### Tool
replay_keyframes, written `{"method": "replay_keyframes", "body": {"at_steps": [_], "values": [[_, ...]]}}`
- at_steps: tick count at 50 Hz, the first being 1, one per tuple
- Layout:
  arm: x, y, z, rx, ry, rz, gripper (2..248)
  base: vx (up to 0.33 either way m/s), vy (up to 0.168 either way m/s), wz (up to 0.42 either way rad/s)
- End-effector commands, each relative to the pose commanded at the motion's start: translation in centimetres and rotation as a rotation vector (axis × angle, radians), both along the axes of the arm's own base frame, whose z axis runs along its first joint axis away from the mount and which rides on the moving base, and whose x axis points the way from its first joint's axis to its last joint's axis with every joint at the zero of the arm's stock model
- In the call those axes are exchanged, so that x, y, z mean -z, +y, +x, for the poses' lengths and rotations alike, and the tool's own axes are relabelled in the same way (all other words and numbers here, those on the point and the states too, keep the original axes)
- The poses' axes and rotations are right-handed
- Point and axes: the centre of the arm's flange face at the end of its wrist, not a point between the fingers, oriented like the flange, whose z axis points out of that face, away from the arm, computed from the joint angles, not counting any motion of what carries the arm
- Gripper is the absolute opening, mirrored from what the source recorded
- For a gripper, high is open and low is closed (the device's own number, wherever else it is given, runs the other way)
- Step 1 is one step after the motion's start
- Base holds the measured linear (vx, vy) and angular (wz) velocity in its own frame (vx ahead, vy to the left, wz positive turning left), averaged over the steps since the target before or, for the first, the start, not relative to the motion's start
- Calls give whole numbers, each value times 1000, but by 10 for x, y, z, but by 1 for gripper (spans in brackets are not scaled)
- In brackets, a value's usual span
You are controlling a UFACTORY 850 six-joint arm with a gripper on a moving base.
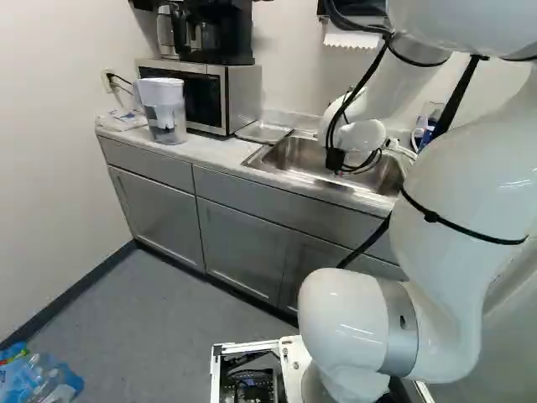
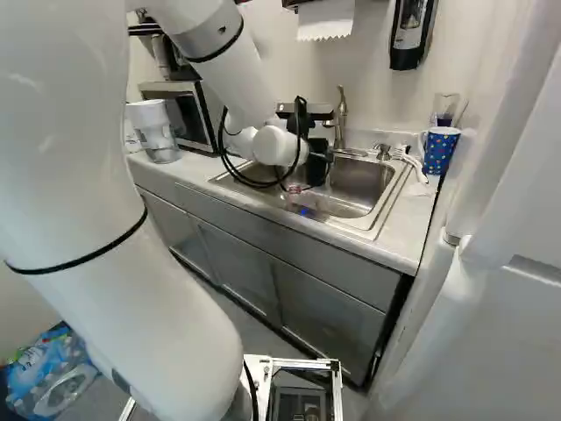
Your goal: Rinse the cup and place it in the tray
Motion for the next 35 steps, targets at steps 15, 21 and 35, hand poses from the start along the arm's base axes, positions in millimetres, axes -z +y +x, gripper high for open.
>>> {"method": "replay_keyframes", "body": {"at_steps": [15, 21, 35], "values": [[16, -7, 1, 13, 25, 9, 126, 0, 0, 0], [21, -7, 2, 13, 36, 13, 126, 0, 0, 0], [21, -7, 2, 13, 36, 13, 126, 0, 0, 0]]}}
